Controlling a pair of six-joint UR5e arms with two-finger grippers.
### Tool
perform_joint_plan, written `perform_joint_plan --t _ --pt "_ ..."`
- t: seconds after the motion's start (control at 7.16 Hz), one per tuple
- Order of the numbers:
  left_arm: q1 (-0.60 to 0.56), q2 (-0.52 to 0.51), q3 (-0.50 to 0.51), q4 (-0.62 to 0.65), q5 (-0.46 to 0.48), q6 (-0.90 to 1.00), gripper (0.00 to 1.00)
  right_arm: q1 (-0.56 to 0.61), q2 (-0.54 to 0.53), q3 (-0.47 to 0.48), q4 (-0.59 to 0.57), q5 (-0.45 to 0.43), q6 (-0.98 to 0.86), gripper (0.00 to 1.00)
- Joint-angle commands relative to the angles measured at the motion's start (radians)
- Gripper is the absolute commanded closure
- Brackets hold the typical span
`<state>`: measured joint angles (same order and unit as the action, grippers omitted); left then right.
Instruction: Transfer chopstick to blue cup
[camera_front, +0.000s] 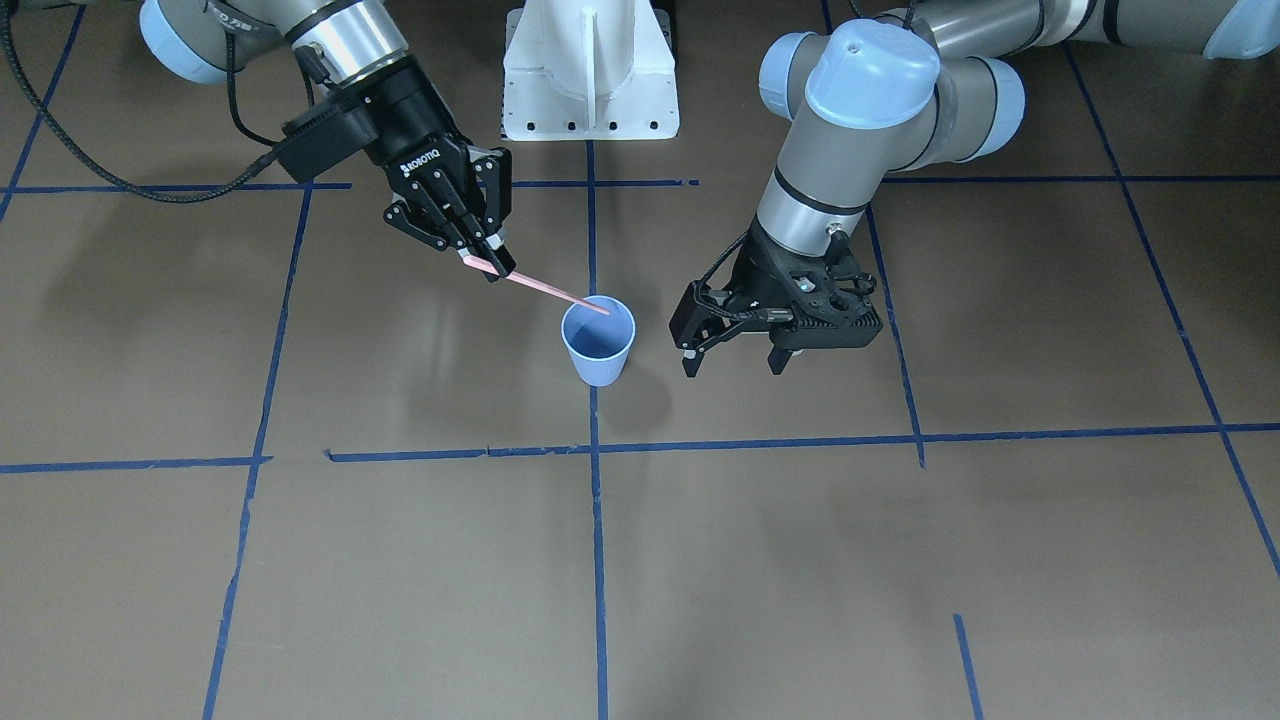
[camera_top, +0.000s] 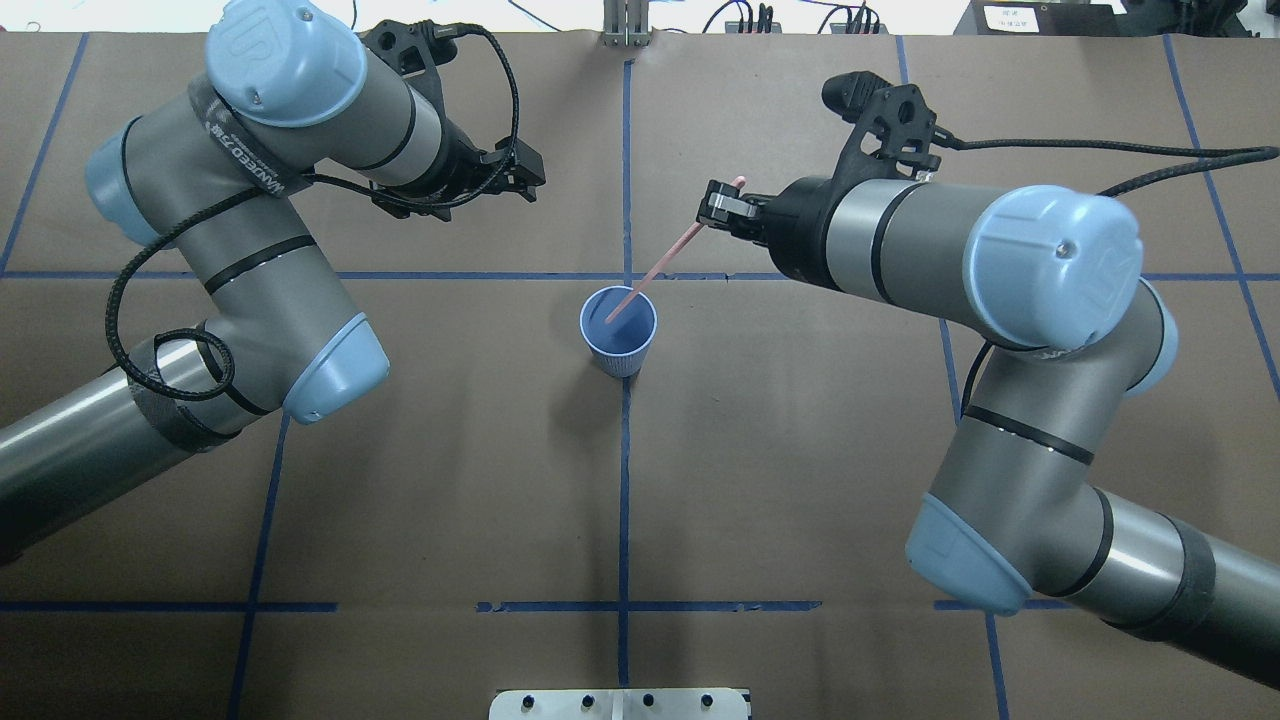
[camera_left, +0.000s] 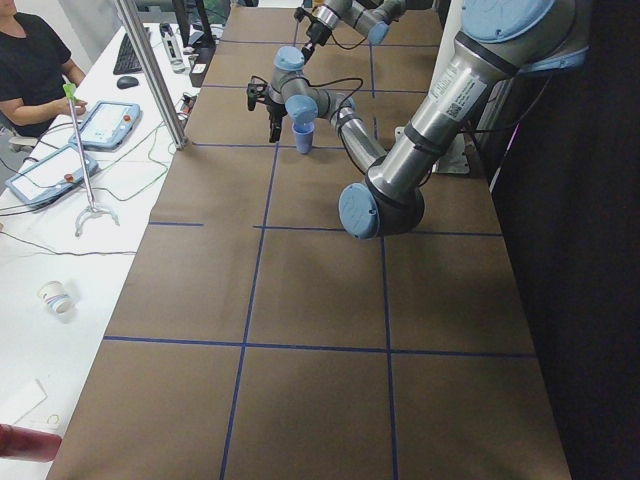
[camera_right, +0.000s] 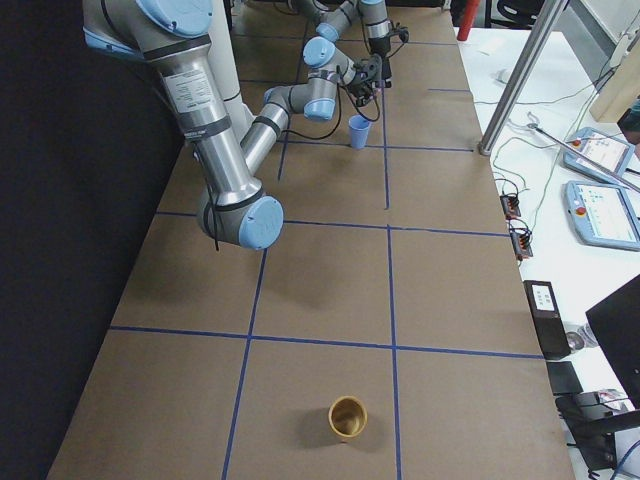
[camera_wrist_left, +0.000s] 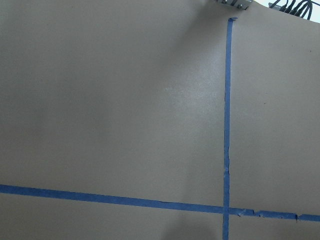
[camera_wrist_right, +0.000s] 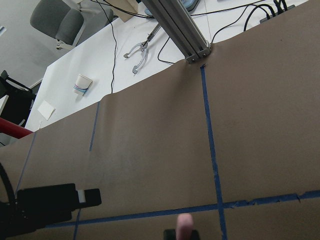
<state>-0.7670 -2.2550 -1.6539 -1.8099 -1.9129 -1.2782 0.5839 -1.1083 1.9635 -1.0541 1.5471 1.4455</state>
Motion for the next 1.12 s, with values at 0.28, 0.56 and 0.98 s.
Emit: perform_joint_plan --t 0.28,0.56,0.98 --pt "0.0 0.002 0.0 -0.003 0.0 -0.001 0.0 -0.142 0.062 -0.055 -0.145 -0.206 -0.097 0.69" --pt "0.0 0.003 0.002 -0.009 0.0 -0.001 0.0 -0.141 0.104 -0.088 -0.17 -0.229 -0.106 0.01" --pt "-0.055 0.067 -0.012 -0.011 -0.049 0.063 0.0 -0.069 0.015 0.117 -0.266 -0.15 -0.172 0.0"
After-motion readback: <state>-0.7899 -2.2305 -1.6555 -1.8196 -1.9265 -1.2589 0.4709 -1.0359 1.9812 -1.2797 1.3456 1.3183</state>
